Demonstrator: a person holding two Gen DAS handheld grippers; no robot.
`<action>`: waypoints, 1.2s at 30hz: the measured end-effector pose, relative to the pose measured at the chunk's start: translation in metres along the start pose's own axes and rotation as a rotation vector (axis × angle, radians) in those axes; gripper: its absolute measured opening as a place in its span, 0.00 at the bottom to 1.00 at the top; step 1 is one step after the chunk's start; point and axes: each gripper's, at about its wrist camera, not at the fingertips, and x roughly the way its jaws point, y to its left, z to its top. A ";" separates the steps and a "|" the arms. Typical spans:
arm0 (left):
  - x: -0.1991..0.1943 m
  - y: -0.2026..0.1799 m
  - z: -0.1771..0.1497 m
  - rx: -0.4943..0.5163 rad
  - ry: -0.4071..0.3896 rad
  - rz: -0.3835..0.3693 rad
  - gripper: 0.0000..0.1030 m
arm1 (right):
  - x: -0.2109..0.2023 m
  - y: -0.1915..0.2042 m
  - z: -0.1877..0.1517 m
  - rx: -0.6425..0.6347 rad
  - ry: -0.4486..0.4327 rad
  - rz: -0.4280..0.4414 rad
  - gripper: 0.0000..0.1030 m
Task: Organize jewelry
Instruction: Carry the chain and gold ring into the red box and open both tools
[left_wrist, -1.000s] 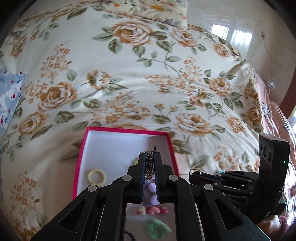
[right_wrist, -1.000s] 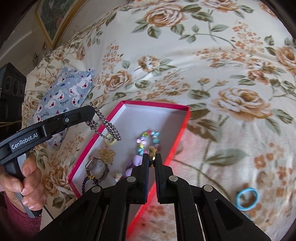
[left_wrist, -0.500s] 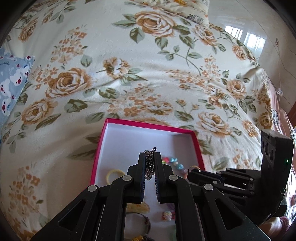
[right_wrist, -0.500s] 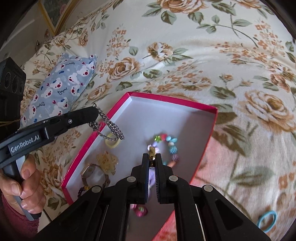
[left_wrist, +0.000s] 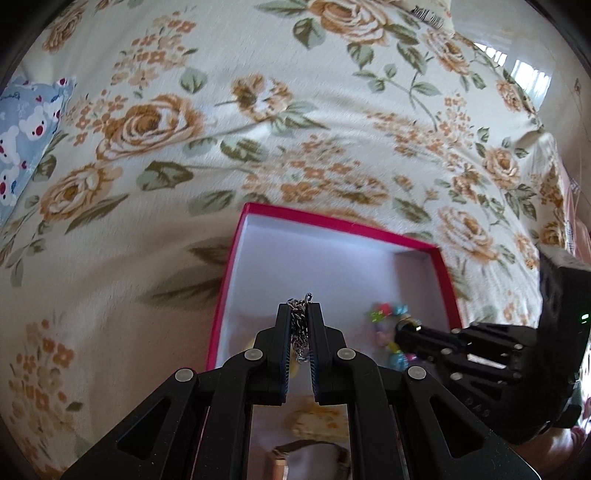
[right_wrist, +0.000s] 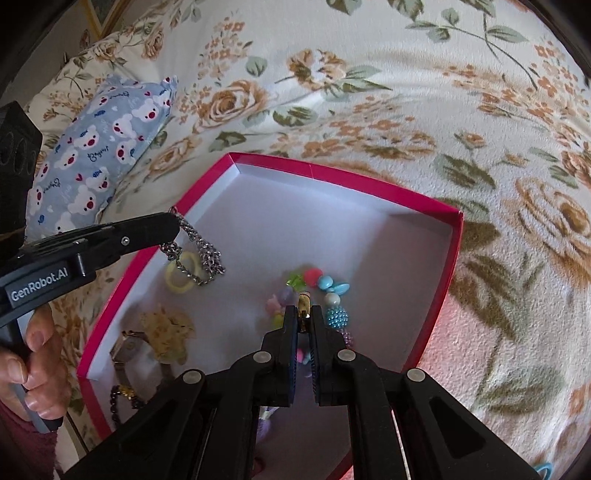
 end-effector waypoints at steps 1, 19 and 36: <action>0.003 0.001 -0.001 -0.001 0.007 0.003 0.07 | 0.000 0.000 0.000 -0.001 -0.001 -0.001 0.06; 0.019 0.006 -0.008 -0.028 0.056 0.018 0.08 | -0.003 -0.001 -0.001 0.009 -0.005 0.012 0.11; 0.007 0.002 -0.016 -0.033 0.045 0.043 0.22 | -0.012 0.000 -0.005 0.015 -0.020 0.013 0.24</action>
